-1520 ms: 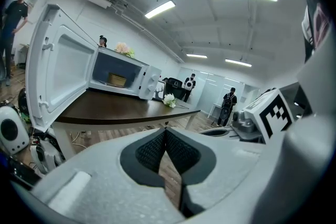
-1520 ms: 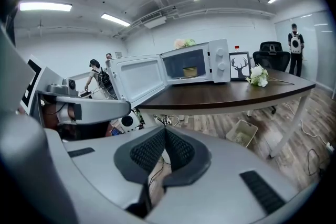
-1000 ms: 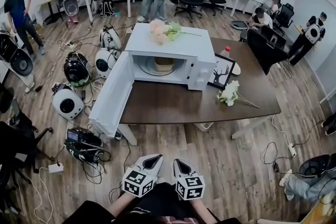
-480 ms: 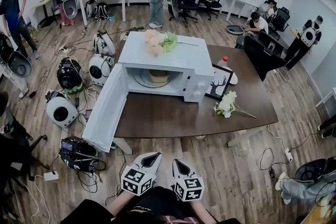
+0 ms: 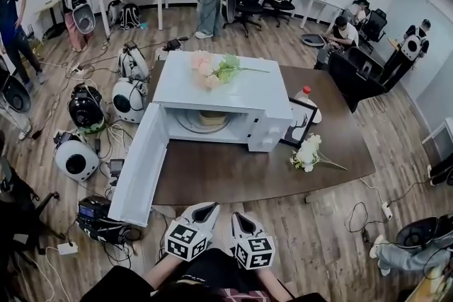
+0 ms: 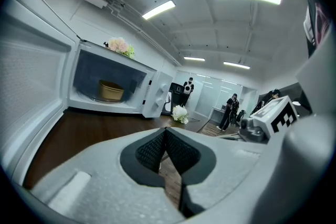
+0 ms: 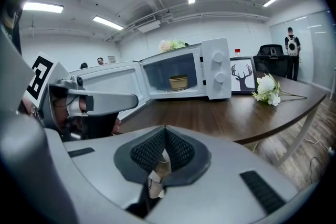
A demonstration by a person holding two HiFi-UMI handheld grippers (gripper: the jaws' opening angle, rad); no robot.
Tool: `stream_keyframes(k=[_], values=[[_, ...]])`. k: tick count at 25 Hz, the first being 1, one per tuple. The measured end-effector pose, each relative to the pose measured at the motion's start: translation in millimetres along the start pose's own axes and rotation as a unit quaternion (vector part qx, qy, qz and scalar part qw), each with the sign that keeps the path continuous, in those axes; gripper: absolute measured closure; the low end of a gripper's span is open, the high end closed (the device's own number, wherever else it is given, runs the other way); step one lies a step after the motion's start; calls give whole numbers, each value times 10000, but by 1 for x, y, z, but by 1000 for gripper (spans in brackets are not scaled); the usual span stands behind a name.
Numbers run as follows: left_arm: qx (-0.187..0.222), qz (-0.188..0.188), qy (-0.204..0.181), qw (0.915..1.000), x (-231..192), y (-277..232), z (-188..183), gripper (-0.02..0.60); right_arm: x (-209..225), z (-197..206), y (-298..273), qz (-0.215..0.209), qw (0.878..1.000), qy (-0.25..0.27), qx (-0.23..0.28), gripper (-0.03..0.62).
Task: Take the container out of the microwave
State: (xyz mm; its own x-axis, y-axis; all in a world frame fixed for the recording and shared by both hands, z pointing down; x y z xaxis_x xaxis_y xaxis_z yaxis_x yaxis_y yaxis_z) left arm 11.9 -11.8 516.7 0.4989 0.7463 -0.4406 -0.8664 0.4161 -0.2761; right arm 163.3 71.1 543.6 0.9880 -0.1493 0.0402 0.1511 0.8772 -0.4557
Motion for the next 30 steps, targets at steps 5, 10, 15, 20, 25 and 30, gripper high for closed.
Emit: stream_keyframes(k=[5, 10, 15, 20, 25, 30], values=[[65, 256, 142, 9995, -19, -24, -21, 572, 9, -20, -30, 37, 9999, 100, -12, 586], [97, 369, 47, 9993, -40, -32, -40, 572, 10, -32, -60, 116, 9999, 35, 55, 586], [111, 226, -26, 9997, -63, -38, -57, 572, 9, -43, -86, 83, 9999, -30, 97, 585], [67, -143, 167, 9997, -81, -40, -59, 572, 13, -60, -106, -130, 9995, 296, 31, 585], [125, -393, 295, 9987, -94, -47, -63, 572, 31, -84, -128, -237, 9973, 689, 11, 581], [210, -633, 406, 9970, -101, -57, -73, 572, 47, -115, -150, -486, 9908, 1261, -24, 543]])
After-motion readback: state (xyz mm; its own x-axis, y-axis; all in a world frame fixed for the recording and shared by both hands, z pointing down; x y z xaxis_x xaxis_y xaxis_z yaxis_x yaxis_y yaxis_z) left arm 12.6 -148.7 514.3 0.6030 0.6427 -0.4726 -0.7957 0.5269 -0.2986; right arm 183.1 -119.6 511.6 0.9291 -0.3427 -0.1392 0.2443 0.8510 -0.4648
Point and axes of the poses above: the fingertips, and each gripper's own axes: y backward along the fingers, x to its right, z out of its underside, the point moved 10 cm from there along y, backward along the fingers, and after that the axes turned 10 degrees about y, right-handed, at the moved point
